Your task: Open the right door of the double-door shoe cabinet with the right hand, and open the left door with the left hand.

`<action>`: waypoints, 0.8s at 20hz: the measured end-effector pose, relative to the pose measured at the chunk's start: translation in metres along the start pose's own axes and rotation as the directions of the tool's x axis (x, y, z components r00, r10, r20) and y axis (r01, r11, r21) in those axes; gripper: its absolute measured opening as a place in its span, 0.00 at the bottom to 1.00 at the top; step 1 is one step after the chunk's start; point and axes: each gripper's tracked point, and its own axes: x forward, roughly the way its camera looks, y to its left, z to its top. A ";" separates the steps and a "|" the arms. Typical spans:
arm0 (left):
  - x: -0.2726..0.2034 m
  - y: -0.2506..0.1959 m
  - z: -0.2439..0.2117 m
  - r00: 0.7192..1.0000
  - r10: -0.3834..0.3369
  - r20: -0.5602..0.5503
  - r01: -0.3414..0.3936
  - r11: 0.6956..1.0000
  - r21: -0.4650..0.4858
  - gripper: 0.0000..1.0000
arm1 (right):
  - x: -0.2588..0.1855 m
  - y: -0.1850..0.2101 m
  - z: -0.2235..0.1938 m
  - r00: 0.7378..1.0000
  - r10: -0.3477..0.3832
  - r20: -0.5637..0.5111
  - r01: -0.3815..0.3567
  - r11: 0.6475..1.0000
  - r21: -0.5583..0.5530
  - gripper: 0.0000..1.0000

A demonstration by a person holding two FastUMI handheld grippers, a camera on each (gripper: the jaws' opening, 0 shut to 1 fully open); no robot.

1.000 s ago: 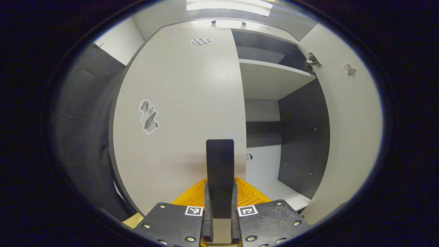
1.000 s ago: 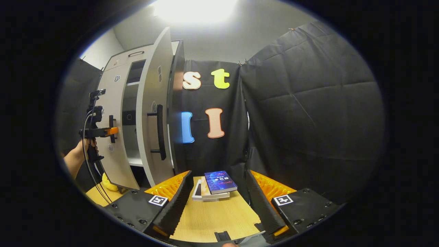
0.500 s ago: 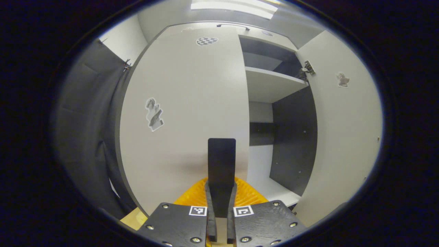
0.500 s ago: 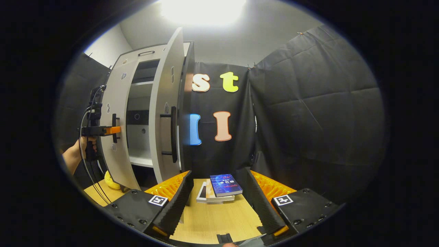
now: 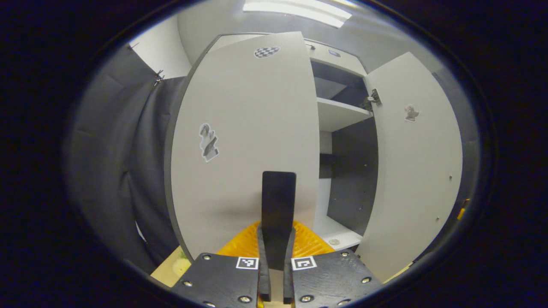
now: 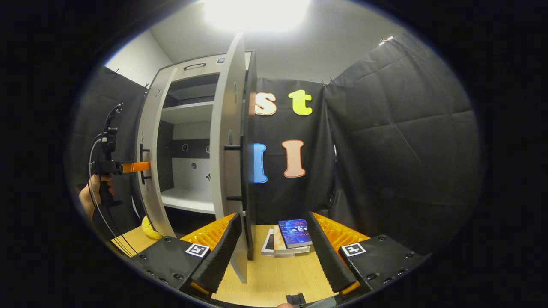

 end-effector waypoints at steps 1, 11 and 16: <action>-0.004 0.003 0.001 1.000 -0.005 0.001 0.005 1.000 -0.001 0.15 | 0.001 0.006 0.000 1.000 0.007 -0.001 -0.007 1.000 -0.009 0.96; -0.051 0.041 0.006 1.000 -0.019 0.015 0.019 0.999 -0.030 0.13 | 0.007 0.056 0.007 0.997 0.077 0.005 -0.077 0.994 -0.076 0.96; -0.076 0.060 0.009 1.000 -0.011 0.024 0.012 0.999 -0.036 0.12 | 0.009 0.084 0.002 0.993 0.117 -0.002 -0.117 0.989 -0.085 0.97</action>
